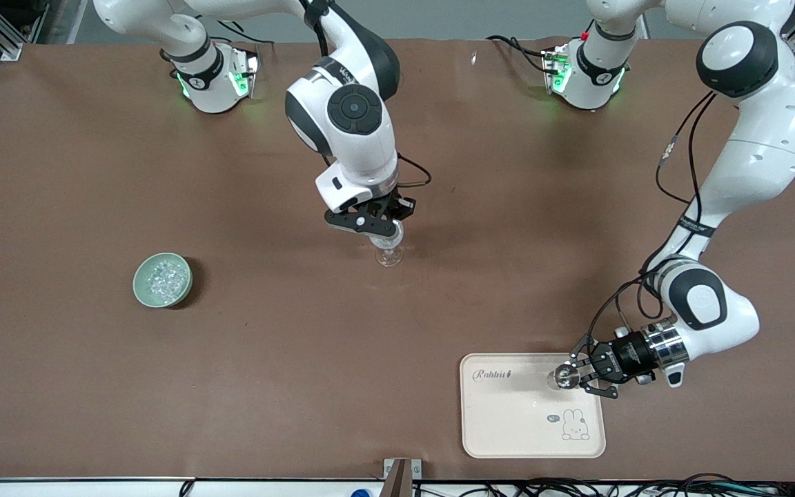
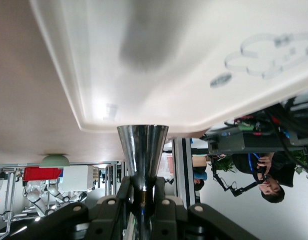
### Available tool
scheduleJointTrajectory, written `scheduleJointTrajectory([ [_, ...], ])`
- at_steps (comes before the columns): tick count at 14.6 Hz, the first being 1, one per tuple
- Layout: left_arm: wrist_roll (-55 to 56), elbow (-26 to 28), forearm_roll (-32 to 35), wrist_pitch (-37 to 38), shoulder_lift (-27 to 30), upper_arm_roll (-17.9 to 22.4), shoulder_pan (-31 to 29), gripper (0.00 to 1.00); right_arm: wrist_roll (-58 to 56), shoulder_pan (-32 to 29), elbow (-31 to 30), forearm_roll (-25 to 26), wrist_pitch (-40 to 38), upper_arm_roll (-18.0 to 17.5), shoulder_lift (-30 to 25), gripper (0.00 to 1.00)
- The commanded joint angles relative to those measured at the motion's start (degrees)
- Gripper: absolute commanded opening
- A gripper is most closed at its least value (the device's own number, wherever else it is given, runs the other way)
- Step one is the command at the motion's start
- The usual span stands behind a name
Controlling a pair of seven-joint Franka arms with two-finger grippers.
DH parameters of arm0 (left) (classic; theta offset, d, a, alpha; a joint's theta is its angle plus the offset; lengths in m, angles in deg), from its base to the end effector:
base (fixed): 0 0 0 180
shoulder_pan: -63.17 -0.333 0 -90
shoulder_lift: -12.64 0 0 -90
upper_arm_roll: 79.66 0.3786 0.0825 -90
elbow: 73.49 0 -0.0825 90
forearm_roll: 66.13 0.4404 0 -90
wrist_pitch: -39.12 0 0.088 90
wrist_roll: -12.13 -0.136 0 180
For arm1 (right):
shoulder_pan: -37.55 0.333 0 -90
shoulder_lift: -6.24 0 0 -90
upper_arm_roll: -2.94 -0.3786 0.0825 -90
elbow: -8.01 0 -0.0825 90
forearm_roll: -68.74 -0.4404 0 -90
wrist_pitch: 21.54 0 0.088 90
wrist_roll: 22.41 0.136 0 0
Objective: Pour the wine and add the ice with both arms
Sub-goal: 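Drop the ice with the right gripper while the left gripper sets down the jigger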
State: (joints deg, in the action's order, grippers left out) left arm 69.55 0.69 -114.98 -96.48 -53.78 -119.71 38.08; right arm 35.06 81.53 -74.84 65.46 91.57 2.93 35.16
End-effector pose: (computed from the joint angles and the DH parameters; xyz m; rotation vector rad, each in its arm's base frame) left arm 0.8543 -0.0769 0.1371 1.2465 1.5891 -0.7721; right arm 0.5620 0.5497 0.4040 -3.0642 0.3962 0.0405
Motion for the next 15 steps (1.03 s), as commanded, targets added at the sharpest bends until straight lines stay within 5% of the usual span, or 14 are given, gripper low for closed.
scheduleJointTrajectory([
  [1, -3.71, -2.28, -2.38, -0.01, -3.17, -0.82, -0.14, 0.00, 0.80, 0.84, 0.68, -0.94, -0.17, 0.72, 0.60, 0.12],
  [3, -4.07, -3.25, -2.56, -0.01, -3.89, -0.56, -0.22, 0.00, 0.71, 0.75, 0.50, -0.85, -0.52, 0.72, 0.60, 0.27],
  [5, -4.25, -3.52, -3.26, -0.01, -4.15, -0.55, -0.14, 0.00, 0.45, 0.93, 0.41, -0.68, -0.61, 0.72, 0.60, 0.63],
  [8, -6.08, -4.22, -5.81, -0.01, -5.55, -0.47, 0.04, 0.00, 0.27, 0.23, 0.33, -0.59, -0.79, 0.80, 0.52, 0.75],
  [10, -7.06, -4.31, -8.09, -0.01, -5.99, -0.47, 0.30, 0.00, 0.10, 0.14, 0.33, -0.42, -0.79, 1.07, 0.34, 0.91],
  [15, -8.46, -4.31, -8.72, -0.01, -6.79, -0.12, 0.48, 0.00, -2.87, -3.98, -0.02, 4.32, -1.22, 1.68, -3.34, 1.00],
])
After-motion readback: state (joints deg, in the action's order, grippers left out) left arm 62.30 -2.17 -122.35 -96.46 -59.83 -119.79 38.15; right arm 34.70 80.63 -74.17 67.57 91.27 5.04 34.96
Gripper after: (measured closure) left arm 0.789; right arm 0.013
